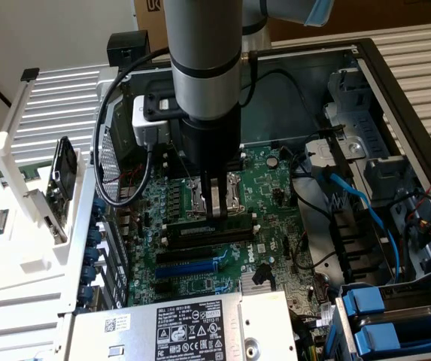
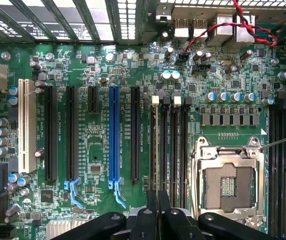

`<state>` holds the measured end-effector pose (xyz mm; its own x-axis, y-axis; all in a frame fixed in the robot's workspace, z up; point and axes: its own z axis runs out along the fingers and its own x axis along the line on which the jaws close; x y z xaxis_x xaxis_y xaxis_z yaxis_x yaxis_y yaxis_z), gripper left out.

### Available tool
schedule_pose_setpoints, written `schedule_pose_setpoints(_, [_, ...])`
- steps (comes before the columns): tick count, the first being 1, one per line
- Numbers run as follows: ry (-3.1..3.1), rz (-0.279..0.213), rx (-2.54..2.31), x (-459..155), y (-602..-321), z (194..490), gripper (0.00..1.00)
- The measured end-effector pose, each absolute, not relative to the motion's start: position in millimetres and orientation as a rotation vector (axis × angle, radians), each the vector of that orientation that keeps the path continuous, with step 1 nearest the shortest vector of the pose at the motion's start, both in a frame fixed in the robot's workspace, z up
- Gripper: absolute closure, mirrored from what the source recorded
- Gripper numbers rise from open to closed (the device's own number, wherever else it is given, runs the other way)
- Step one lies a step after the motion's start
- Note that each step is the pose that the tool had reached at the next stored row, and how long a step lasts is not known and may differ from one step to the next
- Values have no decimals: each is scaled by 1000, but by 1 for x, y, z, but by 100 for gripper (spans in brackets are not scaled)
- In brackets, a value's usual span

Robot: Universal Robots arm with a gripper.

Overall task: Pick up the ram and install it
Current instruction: 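Insert the ram into the slot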

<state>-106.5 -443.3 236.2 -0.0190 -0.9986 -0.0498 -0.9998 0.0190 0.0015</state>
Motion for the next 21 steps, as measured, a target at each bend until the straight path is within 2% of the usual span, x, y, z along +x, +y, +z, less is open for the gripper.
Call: schedule_pose_setpoints(21, [2214,62,-2173,-106,-443,234,88])
